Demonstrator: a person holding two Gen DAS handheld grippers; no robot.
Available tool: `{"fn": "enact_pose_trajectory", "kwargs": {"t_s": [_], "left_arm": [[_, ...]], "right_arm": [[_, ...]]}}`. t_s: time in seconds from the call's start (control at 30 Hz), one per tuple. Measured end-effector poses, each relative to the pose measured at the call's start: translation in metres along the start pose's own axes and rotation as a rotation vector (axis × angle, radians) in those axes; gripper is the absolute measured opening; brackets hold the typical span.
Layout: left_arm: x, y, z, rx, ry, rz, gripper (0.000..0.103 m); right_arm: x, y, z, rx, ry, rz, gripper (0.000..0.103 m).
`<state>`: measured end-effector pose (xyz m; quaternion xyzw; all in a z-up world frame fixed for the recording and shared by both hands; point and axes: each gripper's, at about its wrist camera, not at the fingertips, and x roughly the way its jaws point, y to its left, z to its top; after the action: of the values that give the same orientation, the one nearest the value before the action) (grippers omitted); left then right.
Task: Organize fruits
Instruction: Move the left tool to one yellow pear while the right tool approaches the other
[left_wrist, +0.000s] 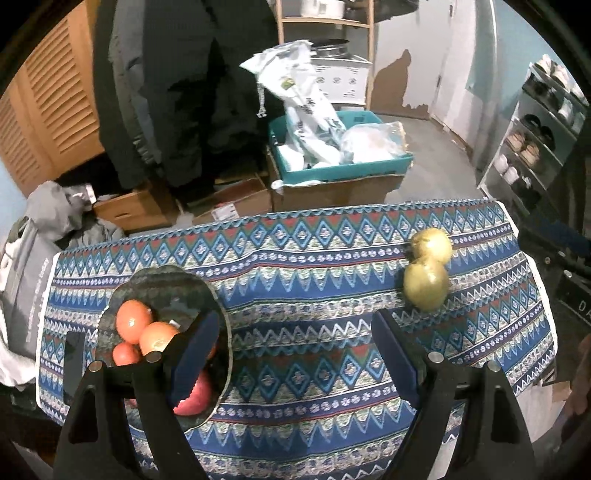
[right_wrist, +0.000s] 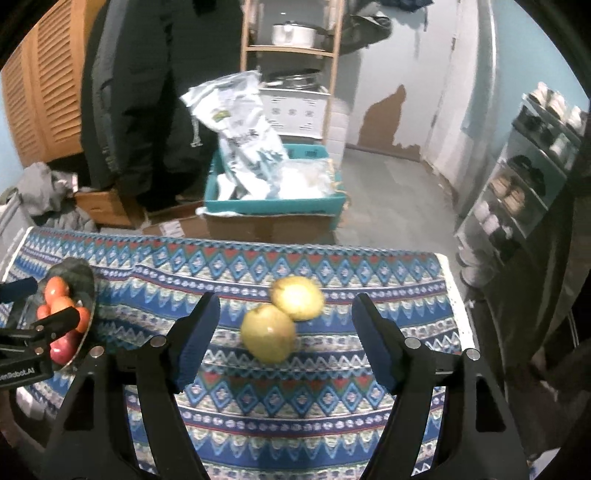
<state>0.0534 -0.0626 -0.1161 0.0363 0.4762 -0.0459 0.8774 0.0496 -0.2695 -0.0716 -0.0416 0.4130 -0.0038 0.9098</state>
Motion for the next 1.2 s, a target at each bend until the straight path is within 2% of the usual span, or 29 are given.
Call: {"fn": "enact_pose_trajectory", "kwargs": {"t_s": [0.37,0.47,0.57,0.9,1.03,1.13,1.2], "left_arm": [[0.025,-0.048,0.008,0.051,0.045,-0.038,0.088],[0.038,-0.059,0.009,0.04,0.082,-0.076,0.088],[0.053,-0.073,0.01,0.033,0.11,-0.103,0.088],[0.094,-0.118,0.01,0.075,0.175,-0.099,0.088],[0.109,-0.127,0.01,0.078,0.179,-0.099,0.088],[0.122,-0.132,0.01,0.072,0.194,-0.094,0.088],[0.129,-0.134,0.01,0.059,0.207,-0.116,0.088]], "right_arm": [[0.013,-0.05,-0.013,0.048,0.033,-0.057,0.078],[0.024,-0.062,-0.02,0.06,0.058,-0.073,0.078],[0.036,-0.074,-0.026,0.085,0.078,-0.064,0.078],[0.076,-0.1,-0.04,0.104,0.163,-0.05,0.078],[0.093,-0.107,-0.048,0.128,0.183,-0.015,0.078],[0.105,-0.11,-0.052,0.137,0.209,-0.023,0.078],[0.111,-0.113,-0.054,0.15,0.228,-0.03,0.078]]}}
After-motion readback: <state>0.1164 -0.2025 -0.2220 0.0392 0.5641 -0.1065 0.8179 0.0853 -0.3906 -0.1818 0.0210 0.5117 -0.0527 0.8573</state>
